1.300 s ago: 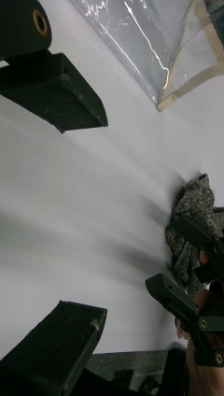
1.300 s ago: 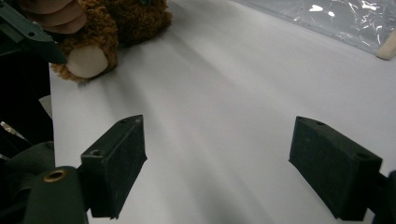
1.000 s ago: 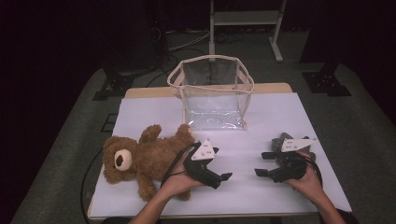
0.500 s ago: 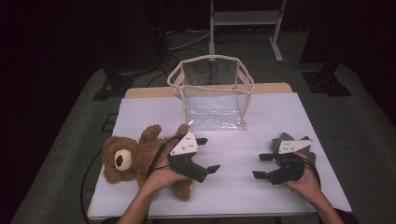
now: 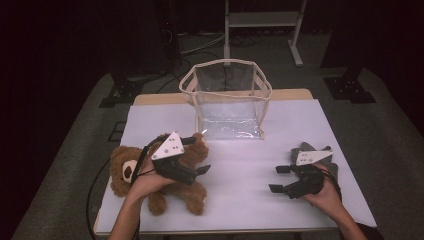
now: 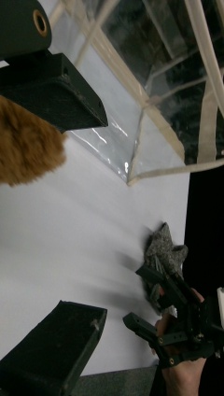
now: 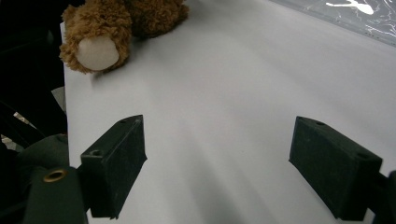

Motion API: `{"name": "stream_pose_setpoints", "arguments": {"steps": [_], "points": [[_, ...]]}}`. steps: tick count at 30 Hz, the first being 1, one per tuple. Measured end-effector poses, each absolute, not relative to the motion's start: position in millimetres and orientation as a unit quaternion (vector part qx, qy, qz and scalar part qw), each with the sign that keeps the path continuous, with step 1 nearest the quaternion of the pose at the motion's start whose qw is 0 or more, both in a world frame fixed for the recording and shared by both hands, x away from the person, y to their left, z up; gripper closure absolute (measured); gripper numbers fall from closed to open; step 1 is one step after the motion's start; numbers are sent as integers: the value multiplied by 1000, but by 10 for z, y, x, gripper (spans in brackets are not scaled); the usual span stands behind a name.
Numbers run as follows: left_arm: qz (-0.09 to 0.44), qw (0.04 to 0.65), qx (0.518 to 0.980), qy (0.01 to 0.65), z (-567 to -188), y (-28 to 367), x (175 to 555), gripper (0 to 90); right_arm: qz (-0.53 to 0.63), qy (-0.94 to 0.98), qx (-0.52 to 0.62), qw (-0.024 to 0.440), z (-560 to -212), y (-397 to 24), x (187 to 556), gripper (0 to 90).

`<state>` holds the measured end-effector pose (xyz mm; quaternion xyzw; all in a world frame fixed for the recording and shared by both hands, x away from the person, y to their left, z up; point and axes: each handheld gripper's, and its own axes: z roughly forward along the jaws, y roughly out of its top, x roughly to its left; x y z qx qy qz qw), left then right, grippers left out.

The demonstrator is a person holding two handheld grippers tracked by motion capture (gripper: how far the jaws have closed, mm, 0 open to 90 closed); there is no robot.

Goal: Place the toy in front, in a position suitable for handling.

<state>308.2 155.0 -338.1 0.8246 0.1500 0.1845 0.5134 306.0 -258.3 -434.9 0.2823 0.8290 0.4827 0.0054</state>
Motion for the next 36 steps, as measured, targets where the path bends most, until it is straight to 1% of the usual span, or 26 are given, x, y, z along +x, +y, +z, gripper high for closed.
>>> {"name": "stream_pose_setpoints", "arguments": {"steps": [3,6,12,22,24,25,27,29,36], "points": [[190,511,824,153,-3353,1690,3094,75,483,829,282,3,-4350,-2578,3062,171],[202,509,824,144,-3322,1855,3088,75,483,830,280,1,-4355,-2570,3066,171],[205,511,822,147,-3306,2021,3087,75,482,831,279,-3,-4369,-2545,3073,170],[203,494,832,147,-3361,2261,3061,75,481,834,269,-13,-4348,-2431,3091,171],[203,494,832,151,-3408,2354,3026,75,479,837,262,-19,-4338,-2364,3097,171],[207,489,833,155,-3441,2423,3003,75,473,844,252,-24,-4328,-2262,3096,171],[211,484,834,161,-3486,2526,2972,75,471,847,246,-26,-4325,-2223,3100,171],[213,481,833,173,-3530,2653,2934,75,468,852,232,-33,-4312,-2106,3100,171],[229,470,833,183,-3609,3012,2814,75,471,862,180,-48,-4198,-1663,3102,171]]}}
